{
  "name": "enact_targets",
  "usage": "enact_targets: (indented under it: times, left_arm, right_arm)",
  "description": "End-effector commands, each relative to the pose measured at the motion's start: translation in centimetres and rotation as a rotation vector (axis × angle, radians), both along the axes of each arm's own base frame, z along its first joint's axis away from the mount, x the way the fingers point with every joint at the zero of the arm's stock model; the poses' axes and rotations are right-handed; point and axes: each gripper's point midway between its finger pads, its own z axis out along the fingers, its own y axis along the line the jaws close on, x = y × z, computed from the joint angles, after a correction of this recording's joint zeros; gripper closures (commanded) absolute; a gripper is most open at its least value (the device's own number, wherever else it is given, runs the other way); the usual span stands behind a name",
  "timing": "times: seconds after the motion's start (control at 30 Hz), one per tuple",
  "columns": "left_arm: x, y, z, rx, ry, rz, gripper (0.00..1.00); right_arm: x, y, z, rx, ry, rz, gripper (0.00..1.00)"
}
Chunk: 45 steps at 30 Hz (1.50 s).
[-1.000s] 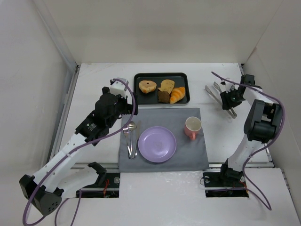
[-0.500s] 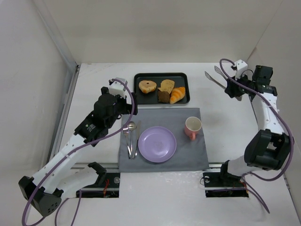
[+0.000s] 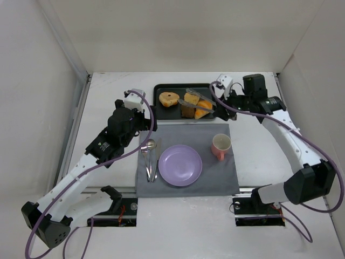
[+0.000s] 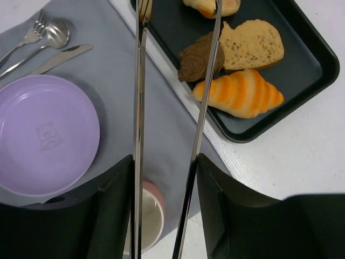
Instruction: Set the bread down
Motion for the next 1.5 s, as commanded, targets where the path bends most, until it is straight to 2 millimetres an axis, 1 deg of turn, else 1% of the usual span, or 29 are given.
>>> enact_targets:
  times: [0.0,0.03,0.07,0.1,0.17,0.2,0.27,0.3,0.4,0.67,0.7,0.73,0.77,0.8,0.83,0.87,0.9,0.93,1.0,1.03,1.07,1.1,1.2,1.23,1.27,1.33,1.37,1.43,1.47]
  left_arm:
    - [0.5,0.4,1.9,-0.04,-0.053,0.036,0.0]
    - [0.5,0.4,1.9,-0.04,-0.053,0.036,0.0]
    - [0.6,0.5,1.9,-0.039,-0.054,0.045,0.0]
    - [0.4,0.6,2.2,-0.044,-0.061,0.045,0.0]
    - [0.4,0.6,2.2,-0.044,-0.061,0.045,0.0]
    - [0.5,0.6,2.0,-0.044,-0.061,0.045,0.0]
    - [0.5,0.8,2.0,-0.042,-0.063,0.056,0.0]
    - [0.5,0.8,2.0,-0.042,-0.063,0.056,0.0]
    - [0.6,0.9,2.0,-0.04,-0.064,0.065,0.0]
    - [0.6,0.9,2.0,-0.04,-0.064,0.065,0.0]
    - [0.6,0.9,2.0,-0.04,-0.064,0.065,0.0]
    - [0.6,0.9,2.0,-0.04,-0.064,0.065,0.0]
    - [0.6,0.9,2.0,-0.04,-0.064,0.065,0.0]
    - [0.6,0.9,2.0,-0.04,-0.064,0.065,0.0]
    - [0.6,0.9,2.0,-0.04,-0.064,0.065,0.0]
    - [0.6,0.9,2.0,-0.04,-0.064,0.065,0.0]
    - [0.6,0.9,2.0,-0.04,-0.064,0.065,0.0]
    - [0.6,0.9,2.0,-0.04,-0.064,0.065,0.0]
    - [0.6,0.9,2.0,-0.04,-0.064,0.065,0.0]
    - [0.6,0.9,2.0,-0.04,-0.064,0.065,0.0]
    - [0.6,0.9,2.0,-0.04,-0.064,0.065,0.0]
    - [0.6,0.9,2.0,-0.04,-0.064,0.065,0.0]
    - [0.6,0.9,2.0,-0.04,-0.064,0.065,0.0]
    - [0.6,0.9,2.0,-0.04,-0.064,0.065,0.0]
    - [0.6,0.9,2.0,-0.04,-0.064,0.065,0.0]
    - [0.6,0.9,2.0,-0.04,-0.064,0.065,0.0]
    - [0.6,0.9,2.0,-0.04,-0.064,0.065,0.0]
    - [0.6,0.9,2.0,-0.04,-0.064,0.065,0.0]
    - [0.6,0.9,2.0,-0.04,-0.064,0.065,0.0]
  right_arm:
    - [2.6,1.9,1.6,0.007,-0.066,-0.028,0.47]
    - [3.0,2.3,1.1,-0.01,-0.068,-0.033,0.47]
    - [3.6,2.9,0.0,-0.033,-0.057,-0.037,0.47]
    - [4.2,3.7,0.0,-0.067,-0.099,-0.043,0.47]
    - [4.8,4.7,-0.8,-0.12,-0.125,-0.029,0.47]
    - [5.3,5.2,-2.2,-0.15,-0.113,-0.023,0.47]
    - [5.8,6.2,-2.5,-0.173,-0.121,-0.012,0.47]
    - [6.4,6.3,-3.6,-0.191,-0.114,-0.012,0.47]
    - [7.3,6.8,-3.6,-0.187,-0.122,-0.013,0.47]
    - [8.3,7.8,-3.7,-0.194,-0.155,-0.011,0.46]
    - [8.4,7.8,-4.2,-0.199,-0.146,-0.01,0.46]
    - [8.5,7.9,-3.8,-0.194,-0.155,-0.011,0.46]
    - [8.6,8.0,-4.0,-0.199,-0.146,-0.01,0.46]
    - [8.5,8.4,-4.6,-0.209,-0.142,0.006,0.46]
    - [8.6,8.4,-4.2,-0.208,-0.144,0.006,0.46]
    - [8.7,9.0,-4.0,-0.205,-0.149,0.014,0.46]
    - [8.5,8.9,-4.2,-0.21,-0.14,0.016,0.46]
    - [8.2,9.3,-4.2,-0.214,-0.147,0.031,0.46]
    - [8.4,9.4,-4.2,-0.214,-0.147,0.032,0.45]
    - [8.3,9.9,-4.7,-0.219,-0.139,0.042,0.45]
    - [8.4,10.0,-4.3,-0.213,-0.148,0.041,0.45]
    - [8.5,10.0,-4.8,-0.219,-0.139,0.042,0.45]
    - [9.1,10.3,-4.9,-0.219,-0.139,0.042,0.45]
    - [9.3,10.2,-5.6,-0.231,-0.129,0.037,0.45]
    - [9.4,10.3,-5.2,-0.226,-0.136,0.036,0.45]
    - [9.8,10.4,-5.7,-0.233,-0.137,0.029,0.45]
    - [10.0,10.3,-6.4,-0.245,-0.127,0.023,0.45]
    - [10.6,10.5,-6.7,-0.249,-0.132,0.016,0.44]
    - [10.8,10.6,-7.7,-0.259,-0.115,0.019,0.44]
